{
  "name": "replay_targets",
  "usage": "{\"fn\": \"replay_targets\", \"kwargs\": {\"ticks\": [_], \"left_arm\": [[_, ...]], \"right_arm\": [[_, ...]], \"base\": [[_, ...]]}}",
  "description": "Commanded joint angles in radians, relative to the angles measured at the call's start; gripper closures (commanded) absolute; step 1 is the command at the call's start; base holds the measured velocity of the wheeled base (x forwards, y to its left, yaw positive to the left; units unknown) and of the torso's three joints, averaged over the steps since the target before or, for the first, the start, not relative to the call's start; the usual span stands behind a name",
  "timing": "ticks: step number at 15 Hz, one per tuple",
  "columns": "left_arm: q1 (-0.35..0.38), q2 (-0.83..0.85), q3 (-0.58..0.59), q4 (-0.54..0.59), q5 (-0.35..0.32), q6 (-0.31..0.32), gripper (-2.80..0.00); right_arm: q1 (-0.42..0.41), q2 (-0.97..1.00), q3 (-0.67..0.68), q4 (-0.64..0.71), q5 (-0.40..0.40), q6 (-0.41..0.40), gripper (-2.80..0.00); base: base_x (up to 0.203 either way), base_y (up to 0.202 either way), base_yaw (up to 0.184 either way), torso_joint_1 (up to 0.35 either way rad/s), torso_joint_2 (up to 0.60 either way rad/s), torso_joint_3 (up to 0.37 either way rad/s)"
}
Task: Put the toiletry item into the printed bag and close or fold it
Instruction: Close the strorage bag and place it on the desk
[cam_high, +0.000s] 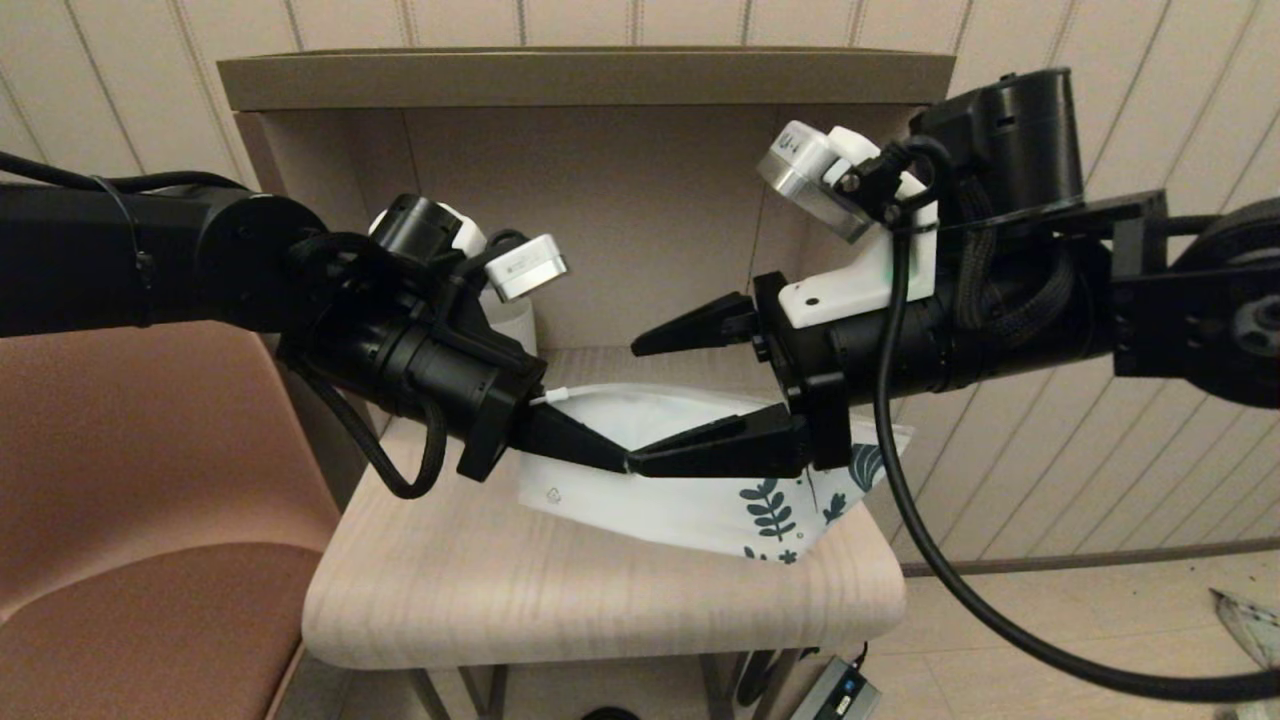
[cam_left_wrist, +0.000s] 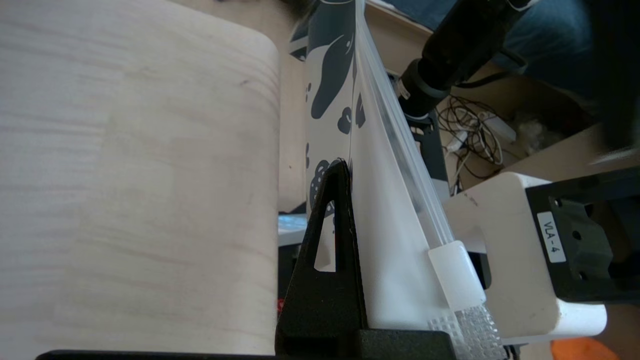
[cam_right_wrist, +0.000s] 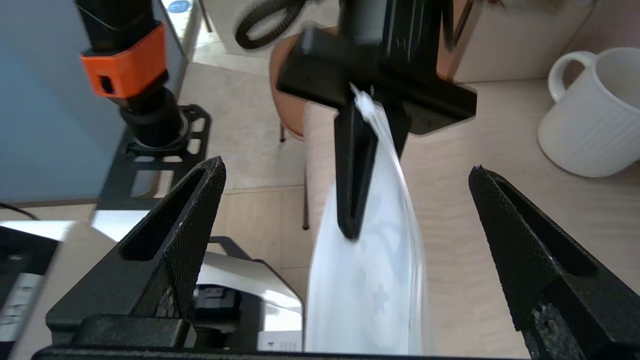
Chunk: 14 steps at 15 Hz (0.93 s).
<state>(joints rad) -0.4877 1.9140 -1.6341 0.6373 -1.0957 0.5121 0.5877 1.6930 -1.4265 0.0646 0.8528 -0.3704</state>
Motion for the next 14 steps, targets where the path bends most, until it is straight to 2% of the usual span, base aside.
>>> {"fn": "replay_targets", "kwargs": {"ticks": [1, 4, 7, 9, 12, 14], "left_arm": [[0.001, -0.004, -0.004, 0.004, -0.006, 0.005, 0.0], [0.003, -0.009, -0.001, 0.004, -0.004, 0.006, 0.0], [0.006, -0.01, -0.001, 0.004, -0.003, 0.008, 0.0], [0.009, -0.013, 0.0, 0.004, -0.003, 0.009, 0.0], [0.009, -0.013, 0.0, 0.004, 0.0, 0.014, 0.0], [0.009, -0.019, -0.001, 0.002, 0.0, 0.021, 0.0]], "right_arm": [[-0.008, -0.004, 0.043, -0.03, 0.003, -0.004, -2.8], [-0.048, -0.023, 0.05, -0.024, 0.009, -0.008, -2.8], [-0.052, -0.032, 0.004, 0.075, 0.011, -0.009, -2.8], [-0.053, -0.03, -0.09, 0.214, 0.01, -0.01, -2.8], [-0.054, 0.002, -0.346, 0.594, 0.006, -0.022, -2.8], [-0.098, 0.061, -0.457, 0.762, 0.001, -0.052, -2.8]], "base": [[0.0, 0.0, 0.0, 0.0, 0.0, 0.0], [0.0, 0.0, 0.0, 0.0, 0.0, 0.0], [0.0, 0.0, 0.0, 0.0, 0.0, 0.0], [0.0, 0.0, 0.0, 0.0, 0.0, 0.0], [0.0, 0.0, 0.0, 0.0, 0.0, 0.0], [0.0, 0.0, 0.0, 0.0, 0.0, 0.0]]}}
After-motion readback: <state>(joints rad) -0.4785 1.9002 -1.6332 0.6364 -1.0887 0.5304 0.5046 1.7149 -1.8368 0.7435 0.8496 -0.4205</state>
